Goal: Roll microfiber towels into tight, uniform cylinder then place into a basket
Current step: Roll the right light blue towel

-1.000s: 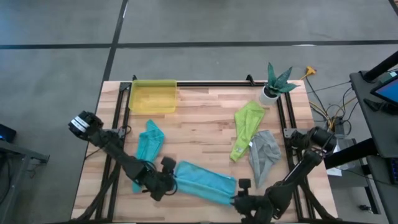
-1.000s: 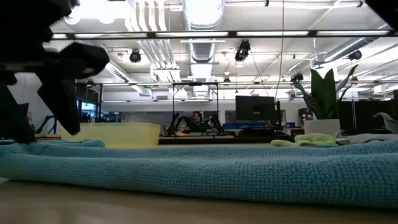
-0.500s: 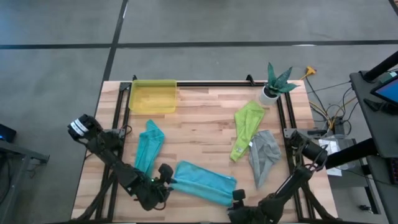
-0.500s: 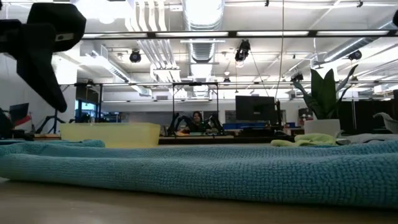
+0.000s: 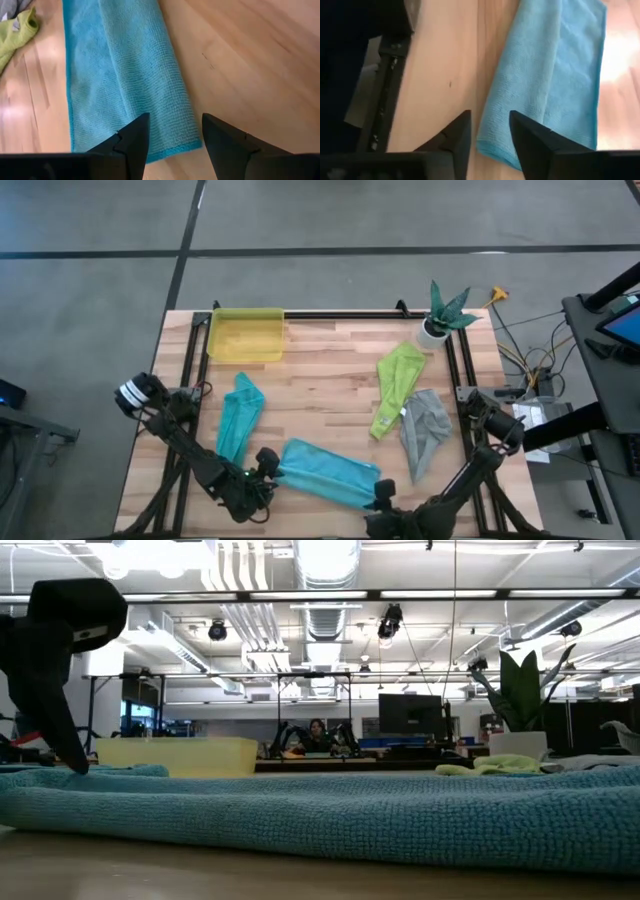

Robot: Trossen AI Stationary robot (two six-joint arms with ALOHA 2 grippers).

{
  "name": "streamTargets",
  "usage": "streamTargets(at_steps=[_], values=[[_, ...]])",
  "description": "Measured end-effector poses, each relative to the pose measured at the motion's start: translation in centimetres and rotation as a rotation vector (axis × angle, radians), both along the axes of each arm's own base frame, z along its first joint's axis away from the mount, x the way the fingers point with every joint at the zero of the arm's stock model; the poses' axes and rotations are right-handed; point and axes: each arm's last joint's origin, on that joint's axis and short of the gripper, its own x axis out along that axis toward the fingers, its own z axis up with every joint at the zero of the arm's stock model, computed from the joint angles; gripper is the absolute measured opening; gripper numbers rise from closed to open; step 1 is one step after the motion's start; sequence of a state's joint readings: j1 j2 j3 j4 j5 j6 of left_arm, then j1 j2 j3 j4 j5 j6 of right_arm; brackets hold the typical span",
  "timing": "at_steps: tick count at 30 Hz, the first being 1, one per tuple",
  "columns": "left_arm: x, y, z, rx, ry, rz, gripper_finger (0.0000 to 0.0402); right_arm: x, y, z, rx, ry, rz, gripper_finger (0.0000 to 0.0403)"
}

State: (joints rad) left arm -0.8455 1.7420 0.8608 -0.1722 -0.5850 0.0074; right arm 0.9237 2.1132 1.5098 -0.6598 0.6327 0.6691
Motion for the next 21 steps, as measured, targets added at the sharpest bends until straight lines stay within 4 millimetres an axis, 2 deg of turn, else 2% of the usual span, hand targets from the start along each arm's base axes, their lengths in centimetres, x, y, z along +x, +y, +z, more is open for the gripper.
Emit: streamTargets(at_steps=[5,9,14,21], values=[[0.1,-0.1,-0.6,0.012,0.006,0.002,0.0166,0.1,-0.6,-0.5,0.0,-0.005,-0.041,0.0195],[0.2,-0.1,-0.9,0.04,-0.013,0.02,0.0166,0.1,-0.8,-1.4,0.019,-0.014,-0.055,0.0216],[0.1,-0.1,-1.0,0.054,-0.05,0.058,0.0166,0.0,-0.9,-1.6,0.038,-0.027,-0.09,0.0215],[0.0,-0.3,-0.9,-0.024,-0.071,0.128,0.0166,0.2,-0.7,-1.4,0.081,-0.059,-0.112,0.0187]])
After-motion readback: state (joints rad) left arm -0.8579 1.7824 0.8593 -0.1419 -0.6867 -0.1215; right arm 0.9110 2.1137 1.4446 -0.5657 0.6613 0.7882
